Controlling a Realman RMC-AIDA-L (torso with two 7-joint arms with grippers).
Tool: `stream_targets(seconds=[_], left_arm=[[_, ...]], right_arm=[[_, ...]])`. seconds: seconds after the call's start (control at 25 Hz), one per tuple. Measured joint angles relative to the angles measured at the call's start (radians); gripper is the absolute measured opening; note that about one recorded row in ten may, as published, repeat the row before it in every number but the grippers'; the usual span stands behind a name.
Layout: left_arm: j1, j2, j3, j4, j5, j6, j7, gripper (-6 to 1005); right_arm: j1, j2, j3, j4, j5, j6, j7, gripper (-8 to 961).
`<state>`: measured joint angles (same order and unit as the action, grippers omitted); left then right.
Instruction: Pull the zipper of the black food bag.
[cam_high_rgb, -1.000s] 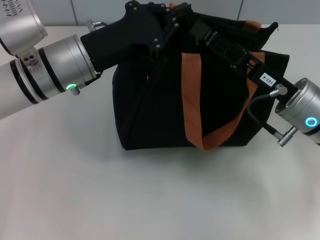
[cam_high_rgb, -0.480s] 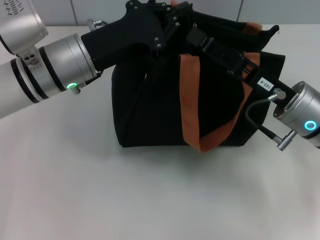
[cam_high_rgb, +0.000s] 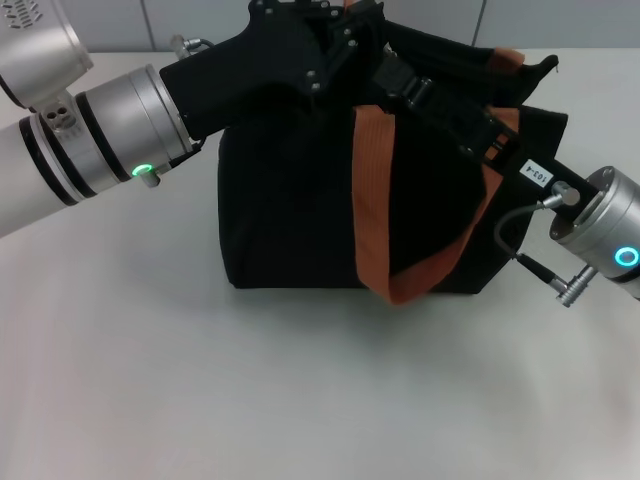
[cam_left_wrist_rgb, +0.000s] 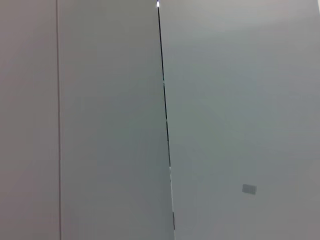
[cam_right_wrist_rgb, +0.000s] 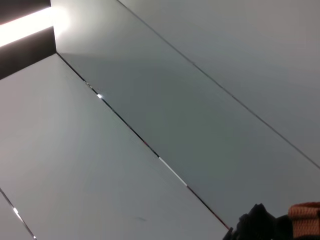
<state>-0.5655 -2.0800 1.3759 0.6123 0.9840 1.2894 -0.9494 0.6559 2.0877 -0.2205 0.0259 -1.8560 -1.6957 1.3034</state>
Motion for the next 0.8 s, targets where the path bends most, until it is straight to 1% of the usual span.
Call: stream_targets(seconds=[0.24, 0.52, 0.8], left_arm=[[0.003, 0.000, 0.000, -0.001, 0.000, -0.001, 0.000, 50], [0.005, 0.000, 0.000, -0.002, -0.001, 0.000, 0.001, 52], [0.009, 0.000, 0.000, -0.002, -0.003, 0.005, 0.001, 54]], right_arm=[[0.000, 0.000, 0.006, 0.001, 0.002, 0.063, 0.021, 684], [0.002, 0.000, 0.003, 0.000, 0.001, 0.057, 0.020, 683], [-0.017, 0.000, 0.009, 0.000, 0.003, 0.029, 0.020, 664]])
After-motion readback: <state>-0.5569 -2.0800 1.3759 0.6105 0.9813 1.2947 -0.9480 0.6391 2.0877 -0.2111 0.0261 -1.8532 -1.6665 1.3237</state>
